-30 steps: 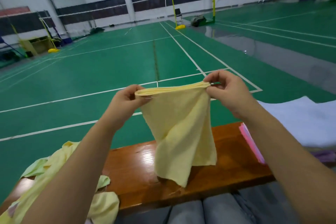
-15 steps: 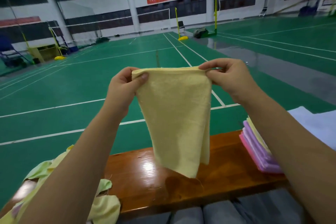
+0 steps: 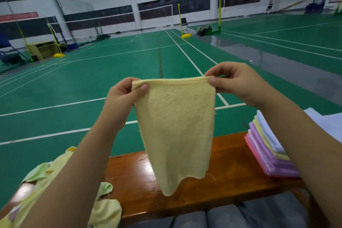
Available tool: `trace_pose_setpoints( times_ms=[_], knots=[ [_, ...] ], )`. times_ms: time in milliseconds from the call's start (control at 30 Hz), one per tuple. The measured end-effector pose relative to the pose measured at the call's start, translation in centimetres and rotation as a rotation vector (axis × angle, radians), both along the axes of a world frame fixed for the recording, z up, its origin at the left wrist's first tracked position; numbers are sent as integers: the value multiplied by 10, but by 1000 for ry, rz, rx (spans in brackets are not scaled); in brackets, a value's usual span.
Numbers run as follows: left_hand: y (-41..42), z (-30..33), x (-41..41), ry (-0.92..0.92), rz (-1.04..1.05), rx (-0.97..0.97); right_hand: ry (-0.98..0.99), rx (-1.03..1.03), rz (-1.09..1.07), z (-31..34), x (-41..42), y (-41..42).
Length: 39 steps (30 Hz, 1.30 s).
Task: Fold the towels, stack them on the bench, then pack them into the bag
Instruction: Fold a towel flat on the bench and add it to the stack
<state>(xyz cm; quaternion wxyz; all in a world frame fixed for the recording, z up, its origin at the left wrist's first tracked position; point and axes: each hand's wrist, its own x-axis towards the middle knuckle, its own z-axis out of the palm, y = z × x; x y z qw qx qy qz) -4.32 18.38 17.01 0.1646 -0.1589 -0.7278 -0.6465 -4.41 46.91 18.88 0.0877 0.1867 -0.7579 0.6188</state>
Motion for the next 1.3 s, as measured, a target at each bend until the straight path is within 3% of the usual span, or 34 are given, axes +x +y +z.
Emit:
trace_pose_setpoints(
  times_ms=[133, 200, 300, 467, 767, 867, 933, 1067, 1300],
  knots=[
    [3, -11, -31, -174, 43, -85, -23, 327, -136, -12, -40, -13],
    [4, -15, -43, -215, 45, -96, -3, 395, -203, -14, -54, -18],
    [2, -12, -41, -181, -1, -22, 78, 358, -248, -6, -52, -18],
    [-6, -25, 0, -143, -62, 1, 78, 234, -106, -17, -4, -9],
    [-11, -153, 101, -511, -137, -179, -396, 245, 162, -161, 75, 5],
    [-12, -175, 117, -670, -171, -66, -530, 240, 212, -180, 87, 11],
    [-14, -181, 119, -679, -198, -5, -563, 203, 243, -183, 89, 15],
    [-12, -179, 111, -665, -135, -47, -573, 195, 207, -184, 81, 12],
    [4, -181, 53, -666, 23, -133, -521, 250, -59, -196, 22, -13]
  ],
)
